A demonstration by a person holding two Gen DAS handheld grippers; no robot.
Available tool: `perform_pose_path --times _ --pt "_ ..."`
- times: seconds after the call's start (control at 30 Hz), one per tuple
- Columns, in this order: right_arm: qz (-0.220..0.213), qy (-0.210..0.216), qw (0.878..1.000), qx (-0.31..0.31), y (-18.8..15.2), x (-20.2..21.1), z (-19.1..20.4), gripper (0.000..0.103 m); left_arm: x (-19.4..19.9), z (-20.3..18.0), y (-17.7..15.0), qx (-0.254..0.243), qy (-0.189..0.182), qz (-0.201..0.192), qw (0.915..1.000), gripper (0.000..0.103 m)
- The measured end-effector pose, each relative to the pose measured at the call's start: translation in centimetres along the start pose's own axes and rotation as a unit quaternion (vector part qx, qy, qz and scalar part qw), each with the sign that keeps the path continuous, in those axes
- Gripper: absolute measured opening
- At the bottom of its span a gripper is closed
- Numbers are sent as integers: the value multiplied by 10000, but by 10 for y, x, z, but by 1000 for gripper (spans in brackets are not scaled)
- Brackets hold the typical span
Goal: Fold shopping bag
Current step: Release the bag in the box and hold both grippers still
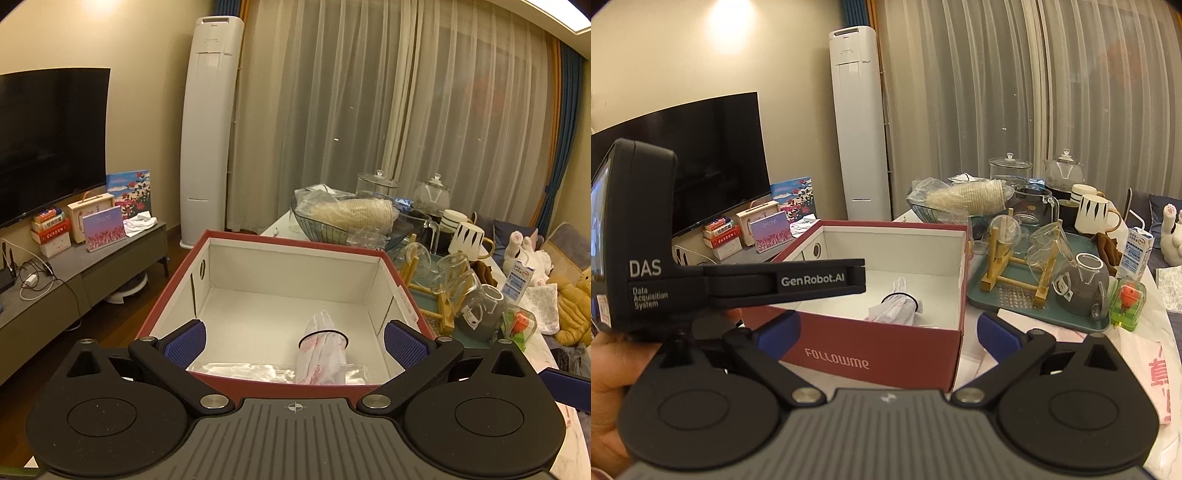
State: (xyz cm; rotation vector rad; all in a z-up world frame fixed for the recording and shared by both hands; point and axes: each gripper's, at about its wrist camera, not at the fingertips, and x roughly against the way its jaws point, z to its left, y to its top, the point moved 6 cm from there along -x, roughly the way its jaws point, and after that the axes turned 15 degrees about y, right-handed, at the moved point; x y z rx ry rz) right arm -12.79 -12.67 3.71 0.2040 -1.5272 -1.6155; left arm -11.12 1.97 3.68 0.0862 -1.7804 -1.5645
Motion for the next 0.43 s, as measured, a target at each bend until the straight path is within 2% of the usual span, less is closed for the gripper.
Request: perform_pose_path --times 0.27,0.43 --pt "-29 -5 9999 -147 -7 5 -8 103 -6 -1 -5 -70 -129 49 9999 103" --pt "-39 28 9997 -228 -12 7 -14 103 -1 -8 -5 -116 -203 -215 9995 103"
